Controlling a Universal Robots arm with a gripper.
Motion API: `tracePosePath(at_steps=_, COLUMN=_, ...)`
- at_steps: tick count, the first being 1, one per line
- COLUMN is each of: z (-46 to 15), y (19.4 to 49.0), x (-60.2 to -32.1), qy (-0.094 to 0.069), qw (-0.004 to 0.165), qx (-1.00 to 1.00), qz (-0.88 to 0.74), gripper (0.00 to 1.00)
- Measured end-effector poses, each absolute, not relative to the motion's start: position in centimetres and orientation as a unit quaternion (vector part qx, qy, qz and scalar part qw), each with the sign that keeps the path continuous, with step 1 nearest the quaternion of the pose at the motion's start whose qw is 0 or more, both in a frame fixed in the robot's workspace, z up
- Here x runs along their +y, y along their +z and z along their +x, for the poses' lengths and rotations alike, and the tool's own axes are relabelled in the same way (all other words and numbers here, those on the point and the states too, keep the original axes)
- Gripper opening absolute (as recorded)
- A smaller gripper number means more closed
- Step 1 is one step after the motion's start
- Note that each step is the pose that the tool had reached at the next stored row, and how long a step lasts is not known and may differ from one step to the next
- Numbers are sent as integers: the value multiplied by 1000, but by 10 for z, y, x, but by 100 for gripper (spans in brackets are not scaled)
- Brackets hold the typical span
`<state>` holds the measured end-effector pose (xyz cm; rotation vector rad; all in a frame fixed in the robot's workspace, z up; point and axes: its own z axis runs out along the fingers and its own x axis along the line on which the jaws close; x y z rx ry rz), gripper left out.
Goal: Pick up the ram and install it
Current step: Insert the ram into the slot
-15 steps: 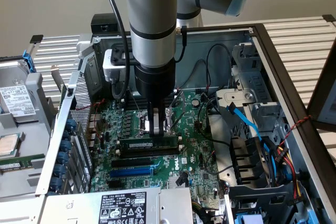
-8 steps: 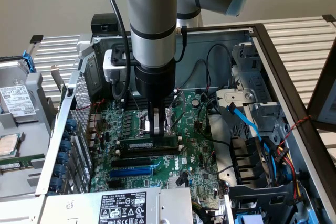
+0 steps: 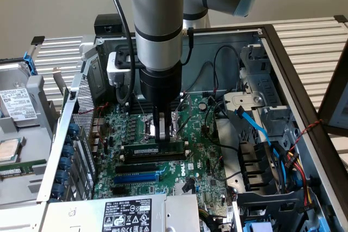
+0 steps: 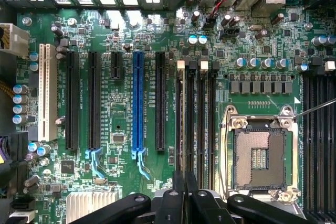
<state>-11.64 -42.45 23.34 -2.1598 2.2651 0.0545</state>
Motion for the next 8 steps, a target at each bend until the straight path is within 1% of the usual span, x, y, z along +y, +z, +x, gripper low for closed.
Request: tracePosePath(at_steps=8, z=-117, y=233, x=-424, qy=17, qw=6, qx=724, qz=-690, gripper=13)
